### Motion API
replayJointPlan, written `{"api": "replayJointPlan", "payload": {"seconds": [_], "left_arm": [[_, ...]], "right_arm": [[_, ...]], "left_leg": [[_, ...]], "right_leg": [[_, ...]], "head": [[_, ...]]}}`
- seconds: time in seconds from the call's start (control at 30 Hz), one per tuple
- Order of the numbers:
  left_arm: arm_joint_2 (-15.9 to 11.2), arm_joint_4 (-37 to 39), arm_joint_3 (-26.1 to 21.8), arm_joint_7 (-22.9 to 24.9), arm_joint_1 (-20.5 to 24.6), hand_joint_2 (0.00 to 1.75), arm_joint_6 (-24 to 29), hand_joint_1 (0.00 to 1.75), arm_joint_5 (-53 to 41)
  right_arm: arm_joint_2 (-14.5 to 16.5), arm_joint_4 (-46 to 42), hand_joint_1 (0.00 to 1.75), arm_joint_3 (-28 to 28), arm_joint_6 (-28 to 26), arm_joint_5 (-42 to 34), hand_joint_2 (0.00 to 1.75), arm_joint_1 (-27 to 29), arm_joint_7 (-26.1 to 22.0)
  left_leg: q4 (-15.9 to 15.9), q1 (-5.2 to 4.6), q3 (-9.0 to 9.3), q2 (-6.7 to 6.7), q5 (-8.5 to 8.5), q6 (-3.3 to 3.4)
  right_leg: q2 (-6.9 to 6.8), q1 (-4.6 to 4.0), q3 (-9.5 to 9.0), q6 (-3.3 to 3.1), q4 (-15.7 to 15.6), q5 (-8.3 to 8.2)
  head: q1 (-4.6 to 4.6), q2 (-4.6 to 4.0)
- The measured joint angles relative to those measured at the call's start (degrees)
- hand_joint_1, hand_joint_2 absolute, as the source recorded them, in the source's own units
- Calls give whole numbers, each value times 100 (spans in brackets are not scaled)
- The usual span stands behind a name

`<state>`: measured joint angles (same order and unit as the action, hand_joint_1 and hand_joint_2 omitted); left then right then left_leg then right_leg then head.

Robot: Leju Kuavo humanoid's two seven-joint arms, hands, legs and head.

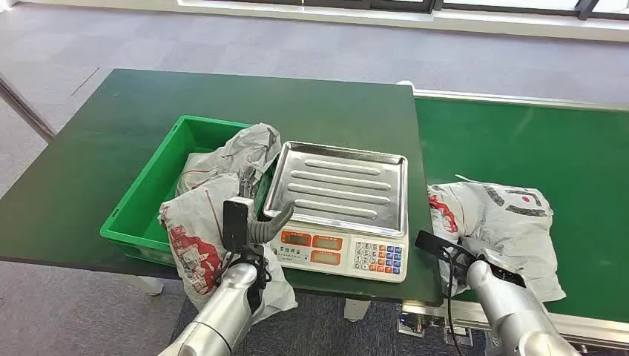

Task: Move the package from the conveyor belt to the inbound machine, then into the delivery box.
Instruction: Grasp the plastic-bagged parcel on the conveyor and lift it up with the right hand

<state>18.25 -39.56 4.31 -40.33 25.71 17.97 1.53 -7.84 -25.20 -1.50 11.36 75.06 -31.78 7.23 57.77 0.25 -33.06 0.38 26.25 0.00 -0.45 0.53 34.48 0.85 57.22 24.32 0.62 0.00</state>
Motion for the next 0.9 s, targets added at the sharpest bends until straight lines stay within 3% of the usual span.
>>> {"api": "replayJointPlan", "payload": {"seconds": [0.2, 0.3, 0.53, 0.9], "left_arm": [[-1, -2, 0, 1, -7, 175, 0, 0, -32], [-2, -2, 0, 0, -9, 175, 0, 0, -37], [-3, -4, 0, 0, -13, 175, 2, 0, -63], [-15, -75, 0, 0, -67, 175, 27, 0, -99]], "right_arm": [[71, -230, 175, -177, -1291, -362, 175, 402, -203], [98, -307, 175, -244, -1656, -426, 175, 513, -228], [176, -495, 175, -397, -1995, -608, 175, 715, -394], [333, -1345, 175, -569, -1961, -1026, 175, 1207, -1070]], "left_leg": [[0, -1, -5, -3, -1, 1], [0, -2, -5, -3, -2, 0], [-1, -1, -9, -4, 0, -1], [-3, -1, -19, -2, 6, -8]], "right_leg": [[-2, 2, 1, 0, 1, 0], [-2, 2, 3, 0, 1, 0], [-2, 1, 7, -3, 2, 8], [-1, 0, 22, -7, 3, 12]], "head": [[2, 0], [1, 0], [1, 0], [1, 0]]}}
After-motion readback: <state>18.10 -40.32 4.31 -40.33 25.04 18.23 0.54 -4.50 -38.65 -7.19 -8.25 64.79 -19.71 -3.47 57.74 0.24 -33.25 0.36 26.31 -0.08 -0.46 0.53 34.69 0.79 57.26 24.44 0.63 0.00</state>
